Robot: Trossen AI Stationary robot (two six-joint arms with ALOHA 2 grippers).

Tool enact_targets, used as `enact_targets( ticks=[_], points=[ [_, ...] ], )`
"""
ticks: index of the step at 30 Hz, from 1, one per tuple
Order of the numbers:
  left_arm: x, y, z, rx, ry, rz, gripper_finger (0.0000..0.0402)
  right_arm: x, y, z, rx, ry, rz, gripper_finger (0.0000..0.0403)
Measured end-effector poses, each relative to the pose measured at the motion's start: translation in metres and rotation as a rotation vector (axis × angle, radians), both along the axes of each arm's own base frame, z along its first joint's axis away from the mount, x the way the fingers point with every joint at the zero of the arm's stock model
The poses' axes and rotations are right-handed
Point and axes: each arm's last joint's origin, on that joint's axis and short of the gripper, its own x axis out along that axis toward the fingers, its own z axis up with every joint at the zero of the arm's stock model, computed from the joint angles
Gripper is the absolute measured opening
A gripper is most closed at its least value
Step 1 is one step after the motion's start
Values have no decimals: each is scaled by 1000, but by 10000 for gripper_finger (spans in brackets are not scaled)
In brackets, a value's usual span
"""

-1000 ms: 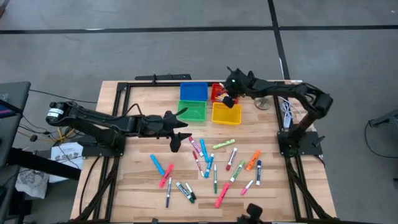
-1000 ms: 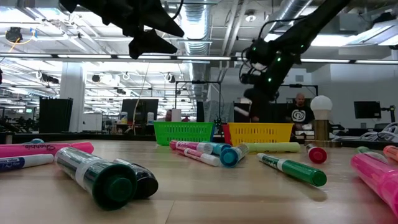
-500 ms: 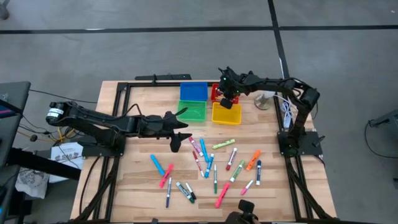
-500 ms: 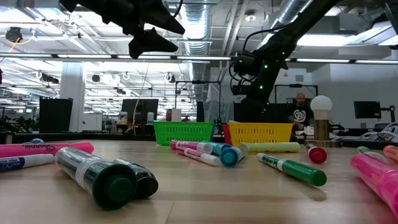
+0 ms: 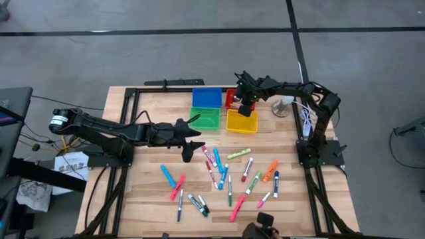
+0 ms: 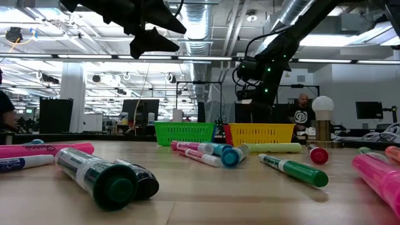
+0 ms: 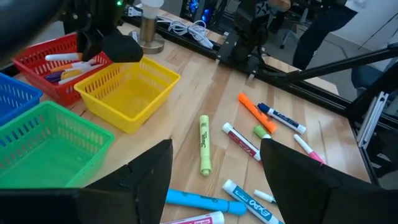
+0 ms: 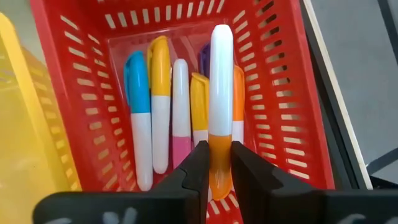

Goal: Pick & Place Markers
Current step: Put the orange pen into the red basket, then put the black pen into the red basket

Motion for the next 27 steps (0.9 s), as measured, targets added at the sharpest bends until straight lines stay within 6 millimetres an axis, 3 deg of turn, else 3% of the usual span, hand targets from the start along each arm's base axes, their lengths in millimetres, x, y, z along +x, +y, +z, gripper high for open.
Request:
enact_targets(
  ticks=[11, 20, 23, 27],
  points=[
    [0, 0, 0, 0, 0, -1, 242, 0, 0, 0, -9, 11, 52, 59],
    [0, 0, 0, 0, 0, 0, 242, 1, 2, 2, -11, 8, 64, 116],
    [0, 0, 0, 0, -1, 0, 242, 3, 5, 14, -29, -17, 66, 129],
    [0, 0, 1, -1, -6, 0, 242, 5, 14, 45, -69, -87, 66, 132]
  ],
)
